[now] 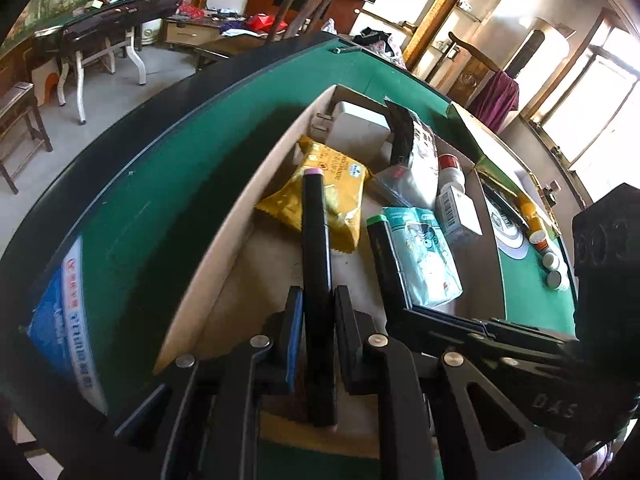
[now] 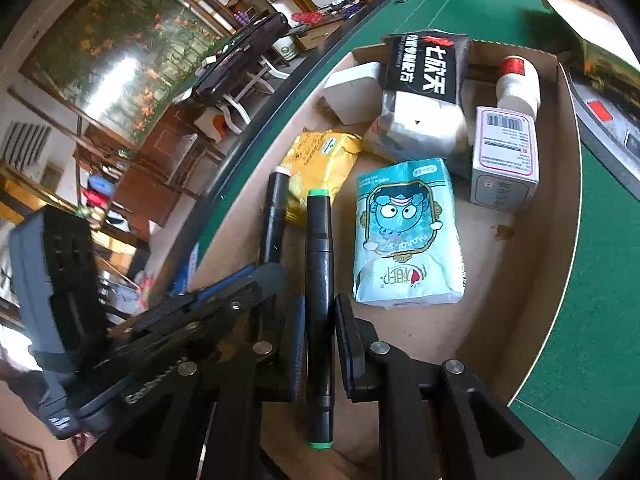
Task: Organize objects
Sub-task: 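Carry both black markers into the tray and open both grippers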
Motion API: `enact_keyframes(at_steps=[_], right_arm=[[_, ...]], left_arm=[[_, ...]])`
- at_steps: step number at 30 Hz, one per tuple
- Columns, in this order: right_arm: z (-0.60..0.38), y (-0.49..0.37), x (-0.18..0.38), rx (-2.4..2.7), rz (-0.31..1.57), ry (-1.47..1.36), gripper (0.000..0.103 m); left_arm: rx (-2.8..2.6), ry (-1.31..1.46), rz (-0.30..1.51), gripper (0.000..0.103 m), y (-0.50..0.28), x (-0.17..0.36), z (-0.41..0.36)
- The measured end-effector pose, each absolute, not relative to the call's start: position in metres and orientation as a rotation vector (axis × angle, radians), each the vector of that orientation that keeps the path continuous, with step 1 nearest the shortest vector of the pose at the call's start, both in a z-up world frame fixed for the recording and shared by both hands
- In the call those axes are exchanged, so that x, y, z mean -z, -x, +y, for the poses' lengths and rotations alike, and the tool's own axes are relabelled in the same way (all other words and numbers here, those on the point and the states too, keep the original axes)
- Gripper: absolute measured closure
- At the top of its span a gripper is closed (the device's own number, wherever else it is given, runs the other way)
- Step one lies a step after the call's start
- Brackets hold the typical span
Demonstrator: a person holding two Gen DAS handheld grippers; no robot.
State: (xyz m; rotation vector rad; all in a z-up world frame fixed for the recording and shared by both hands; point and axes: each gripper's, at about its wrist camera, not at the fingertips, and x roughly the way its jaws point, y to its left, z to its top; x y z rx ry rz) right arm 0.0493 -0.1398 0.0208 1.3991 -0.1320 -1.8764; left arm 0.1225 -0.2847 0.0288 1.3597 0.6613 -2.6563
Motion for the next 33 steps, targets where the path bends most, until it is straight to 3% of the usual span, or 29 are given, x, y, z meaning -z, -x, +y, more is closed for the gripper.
enact_keyframes(at_steps=[3, 9, 11, 14, 15, 17, 19, 20, 28, 33], right_arm=[[-0.146, -0.052, -0.02, 1.895, -0.074, -1.38, 0.086], [-0.146, -0.061, -0.02, 1.946, 0.037, -1.342, 0.085], [-0.142, -0.061, -0.021, 1.955, 0.041, -1.335, 0.085], [-0.139, -0.063, -0.025, 1.953, 0.052, -1.317, 0.083], [-0.142, -0.063, -0.029, 1.962, 0.061, -1.302, 0.08], [-0.139, -0.068, -0.037, 1.981, 0.075, -1.268, 0.054], [-0.134, -0.074, -0.044, 2.002, 0.07, -1.23, 0.034], [-0.13, -0.077, -0.047, 2.017, 0.063, -1.207, 0.029], [-0.092, -0.096, -0.076, 2.125, 0.05, -1.067, 0.016], [-0.071, -0.093, -0.083, 2.182, 0.031, -1.044, 0.014]], left_arm=[[2.656, -1.328, 0.642, 0.087, -0.13, -0.034, -0.283], [2.645, -1.248, 0.624, 0.051, -0.141, -0.044, -0.286], [2.643, -1.215, 0.645, 0.031, -0.146, -0.049, -0.29], [2.651, -1.146, 0.649, 0.022, -0.153, -0.062, -0.29], [2.649, -1.125, 0.642, 0.02, -0.155, -0.066, -0.289], [2.636, -1.091, 0.624, 0.014, -0.159, -0.075, -0.286], [2.613, -1.072, 0.595, 0.012, -0.161, -0.083, -0.282], [2.605, -1.068, 0.582, 0.011, -0.162, -0.086, -0.281], [2.584, -0.996, 0.369, 0.01, -0.165, -0.109, -0.248], [2.601, -0.951, 0.213, 0.008, -0.164, -0.124, -0.219]])
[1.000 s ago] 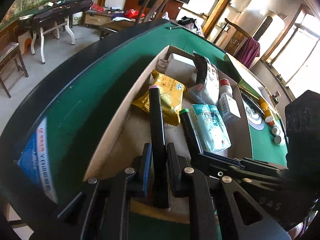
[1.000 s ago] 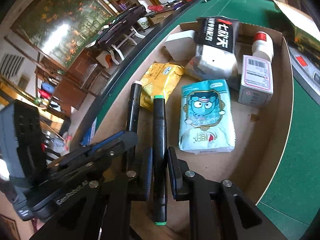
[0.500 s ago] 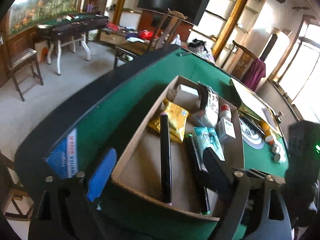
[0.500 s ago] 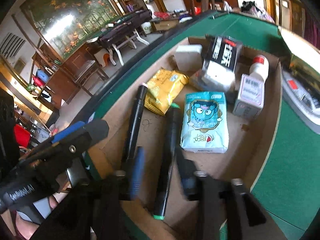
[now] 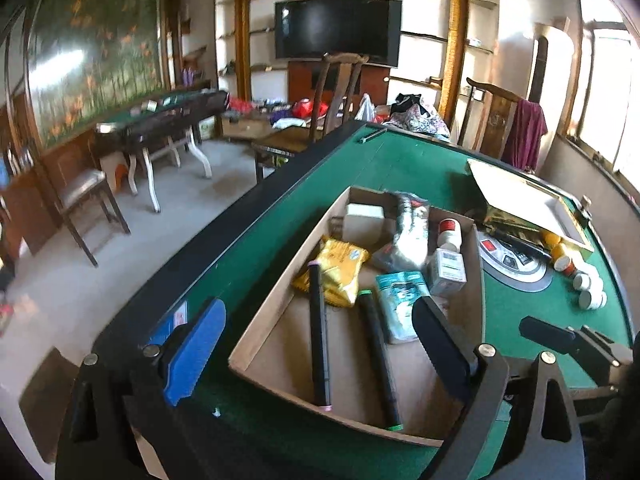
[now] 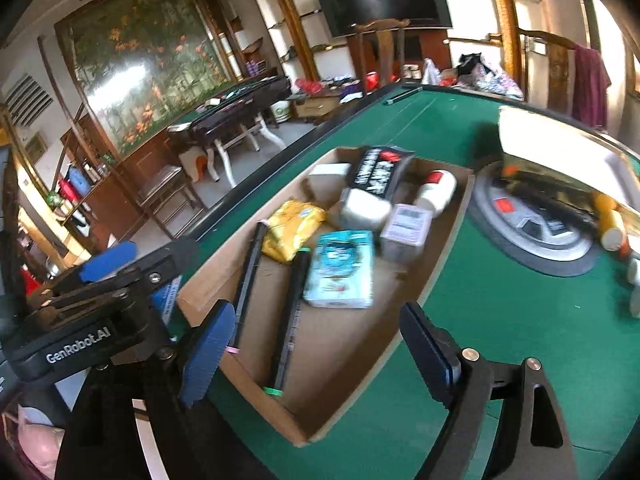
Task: Organize objects
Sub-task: 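Carry both black markers into the tray and open both grippers, then move both grippers toward the white pill bottles beside the gold box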
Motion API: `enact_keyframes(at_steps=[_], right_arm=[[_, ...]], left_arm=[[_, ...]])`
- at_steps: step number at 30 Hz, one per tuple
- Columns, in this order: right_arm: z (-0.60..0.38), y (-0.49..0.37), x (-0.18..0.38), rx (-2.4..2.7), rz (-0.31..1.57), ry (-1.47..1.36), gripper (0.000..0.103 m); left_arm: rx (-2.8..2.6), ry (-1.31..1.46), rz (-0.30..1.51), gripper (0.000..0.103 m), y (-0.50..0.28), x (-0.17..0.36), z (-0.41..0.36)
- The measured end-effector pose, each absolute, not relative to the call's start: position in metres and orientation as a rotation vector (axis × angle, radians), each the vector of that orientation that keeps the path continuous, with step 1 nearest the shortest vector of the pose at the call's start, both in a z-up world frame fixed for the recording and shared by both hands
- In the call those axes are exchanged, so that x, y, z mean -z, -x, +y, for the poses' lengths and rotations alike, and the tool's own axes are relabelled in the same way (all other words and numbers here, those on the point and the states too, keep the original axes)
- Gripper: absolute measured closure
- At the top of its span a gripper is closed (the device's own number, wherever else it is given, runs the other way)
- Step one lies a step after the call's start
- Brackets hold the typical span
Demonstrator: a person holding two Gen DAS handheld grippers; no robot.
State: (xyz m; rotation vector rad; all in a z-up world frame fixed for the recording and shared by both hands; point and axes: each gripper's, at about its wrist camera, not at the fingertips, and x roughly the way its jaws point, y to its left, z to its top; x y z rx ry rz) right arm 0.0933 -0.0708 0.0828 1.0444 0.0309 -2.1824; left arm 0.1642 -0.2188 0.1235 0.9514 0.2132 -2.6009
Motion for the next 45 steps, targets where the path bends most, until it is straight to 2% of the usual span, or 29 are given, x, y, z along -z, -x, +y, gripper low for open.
enact_keyframes(at_steps=[17, 33, 45], right_arm=[[0.051, -0.067, -0.088, 2.355, -0.175, -1.035, 0.013], [0.161, -0.038, -0.084, 2.504, -0.37, -1.044, 0.012], [0.217, -0.024, -0.084, 2.573, -0.481, -1.064, 0.011]], left_arm=[[2.669, -1.023, -0.08, 0.007, -0.127, -0.139, -0.129], [2.699, -1.12, -0.313, 0.007, -0.098, -0.124, -0.05], [2.723, -1.214, -0.395, 0.007, -0.082, -0.107, -0.013]])
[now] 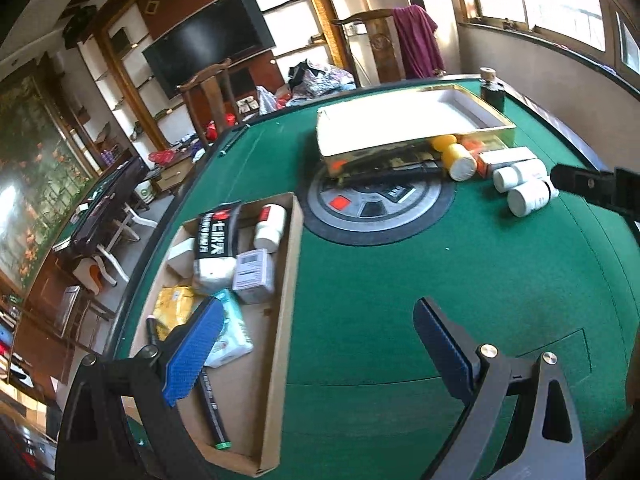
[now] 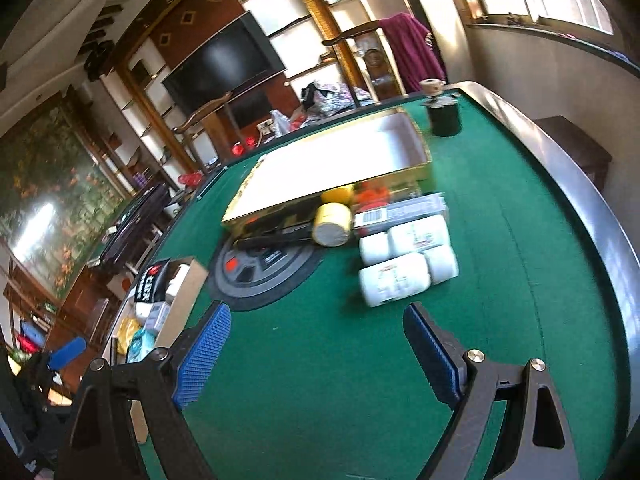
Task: Organize objects
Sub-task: 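Move both grippers toward the white pill bottles beside the gold box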
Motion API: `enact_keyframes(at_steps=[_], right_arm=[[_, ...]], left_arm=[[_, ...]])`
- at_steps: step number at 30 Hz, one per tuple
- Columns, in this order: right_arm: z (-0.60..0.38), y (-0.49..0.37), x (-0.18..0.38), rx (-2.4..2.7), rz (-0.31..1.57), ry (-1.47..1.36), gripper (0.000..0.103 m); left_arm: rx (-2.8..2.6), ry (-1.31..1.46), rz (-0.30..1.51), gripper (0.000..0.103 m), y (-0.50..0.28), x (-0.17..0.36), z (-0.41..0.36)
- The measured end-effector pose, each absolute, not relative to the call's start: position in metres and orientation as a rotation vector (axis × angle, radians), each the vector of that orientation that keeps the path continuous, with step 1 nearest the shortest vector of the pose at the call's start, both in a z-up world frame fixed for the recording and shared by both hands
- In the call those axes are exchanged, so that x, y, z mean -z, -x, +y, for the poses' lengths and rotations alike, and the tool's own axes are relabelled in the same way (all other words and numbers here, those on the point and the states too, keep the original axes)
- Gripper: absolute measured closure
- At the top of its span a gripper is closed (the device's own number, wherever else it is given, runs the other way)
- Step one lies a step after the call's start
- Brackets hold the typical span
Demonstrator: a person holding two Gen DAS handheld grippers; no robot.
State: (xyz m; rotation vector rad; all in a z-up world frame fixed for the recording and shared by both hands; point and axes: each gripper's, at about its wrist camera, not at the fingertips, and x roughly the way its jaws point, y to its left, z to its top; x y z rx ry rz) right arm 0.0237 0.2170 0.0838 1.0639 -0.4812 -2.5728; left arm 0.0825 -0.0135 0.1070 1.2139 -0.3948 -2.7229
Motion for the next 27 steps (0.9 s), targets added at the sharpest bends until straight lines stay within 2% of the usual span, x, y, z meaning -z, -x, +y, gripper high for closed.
enact_keyframes(at_steps=[11, 14, 19, 24, 25, 26, 27], right_arm=[[0.282, 0.02, -0.089, 2.772, -0.628, -1.109, 0.01], [0.282, 0.044, -0.083, 2.797, -0.582, -1.182, 0.01], [0.26, 0.061, -0.058, 2.73, -0.509, -1.324, 0.011], [0.24, 0.062, -0.042, 2.801, -0.331, -1.364, 0.011], [0.24, 0.063, -0.039, 2.8, -0.328, -1.364, 0.015], [0.24, 0.064, -0.037, 2.785, -0.326, -1.371, 0.03], [0.24, 0.065, -0.036, 2.757, -0.319, -1.383, 0.038]], left_arm=[[2.767, -1.428, -0.201, 0.008, -0.067, -0.076, -0.017], [2.779, -1.44, -0.157, 0.008, -0.066, -0.076, -0.022], [2.839, -1.388, 0.014, 0.008, -0.057, -0.09, -0.039], [2.847, -1.422, 0.149, 0.008, -0.036, -0.085, -0.043], [2.846, -1.432, 0.174, 0.008, -0.031, -0.083, -0.042], [2.847, -1.438, 0.19, 0.008, -0.028, -0.081, -0.04], [2.849, -1.448, 0.209, 0.008, -0.025, -0.079, -0.038]])
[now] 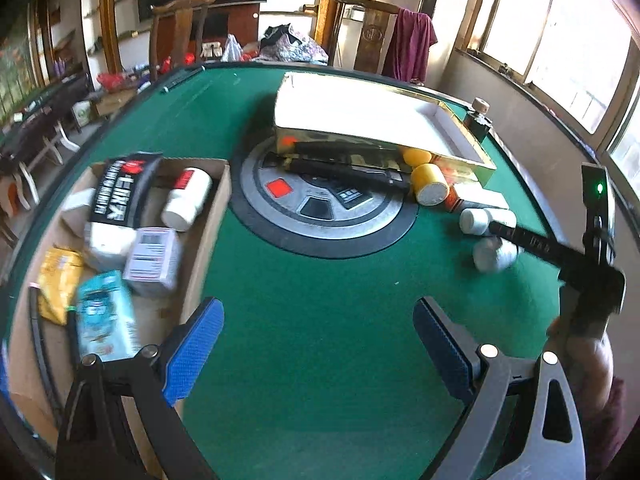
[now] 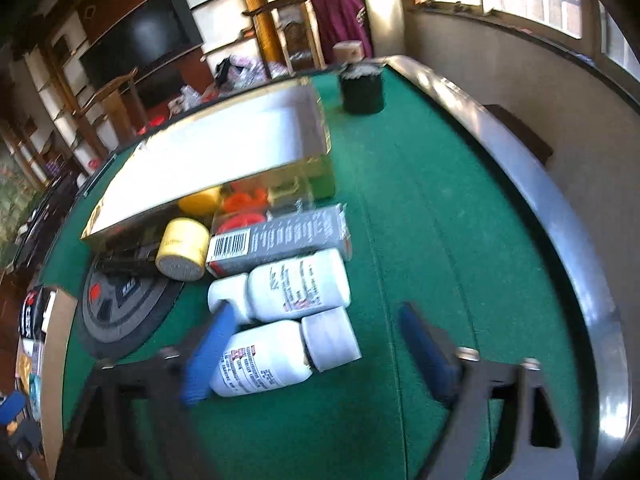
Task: Organize objects
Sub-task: 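Move both grippers toward the white pill bottles beside the gold box, then grasp a white pill bottle with the left gripper and lift it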
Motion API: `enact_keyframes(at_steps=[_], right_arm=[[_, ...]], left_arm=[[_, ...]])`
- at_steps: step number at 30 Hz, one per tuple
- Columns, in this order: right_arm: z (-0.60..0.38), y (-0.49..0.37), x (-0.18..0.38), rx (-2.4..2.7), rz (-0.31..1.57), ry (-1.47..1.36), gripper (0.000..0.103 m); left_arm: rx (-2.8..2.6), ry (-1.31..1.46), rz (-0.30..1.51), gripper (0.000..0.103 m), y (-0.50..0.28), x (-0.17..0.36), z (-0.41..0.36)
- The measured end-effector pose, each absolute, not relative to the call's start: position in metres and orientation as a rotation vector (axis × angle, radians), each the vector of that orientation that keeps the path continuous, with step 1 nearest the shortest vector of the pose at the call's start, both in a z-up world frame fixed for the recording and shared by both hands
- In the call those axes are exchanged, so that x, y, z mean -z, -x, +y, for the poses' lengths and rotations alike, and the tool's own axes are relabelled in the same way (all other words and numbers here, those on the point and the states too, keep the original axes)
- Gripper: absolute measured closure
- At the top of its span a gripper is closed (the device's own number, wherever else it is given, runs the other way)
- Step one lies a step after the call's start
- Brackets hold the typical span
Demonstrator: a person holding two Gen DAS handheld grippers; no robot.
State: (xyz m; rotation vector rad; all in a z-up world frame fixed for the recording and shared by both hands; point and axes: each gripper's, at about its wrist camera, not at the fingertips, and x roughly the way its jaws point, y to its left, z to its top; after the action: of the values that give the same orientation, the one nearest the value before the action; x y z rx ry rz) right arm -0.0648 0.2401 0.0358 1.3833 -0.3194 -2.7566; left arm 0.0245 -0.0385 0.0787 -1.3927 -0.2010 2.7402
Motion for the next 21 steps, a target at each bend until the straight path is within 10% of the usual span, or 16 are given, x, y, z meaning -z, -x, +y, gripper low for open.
enact_keyframes(at_steps=[5, 10, 21], right_arm=[[0.229, 0.054, -0.034, 2.664, -0.212, -1.42, 0.064], [0.221, 0.032, -0.029, 2.571, -0.151, -1.468, 0.066], [0.315, 0.001, -0.029, 2.563, -0.802, -1.356, 0.034]], left_arm=[[-2.707, 1.374, -0.178, 0.008, -0.015, -0.077, -0.024], [-2.638, 1.318, -0.127, 0.008, -0.004, -0.08, 0.001], [-2.307, 1.06, 0.255, 0.009, 0.057, -0.071, 0.107]])
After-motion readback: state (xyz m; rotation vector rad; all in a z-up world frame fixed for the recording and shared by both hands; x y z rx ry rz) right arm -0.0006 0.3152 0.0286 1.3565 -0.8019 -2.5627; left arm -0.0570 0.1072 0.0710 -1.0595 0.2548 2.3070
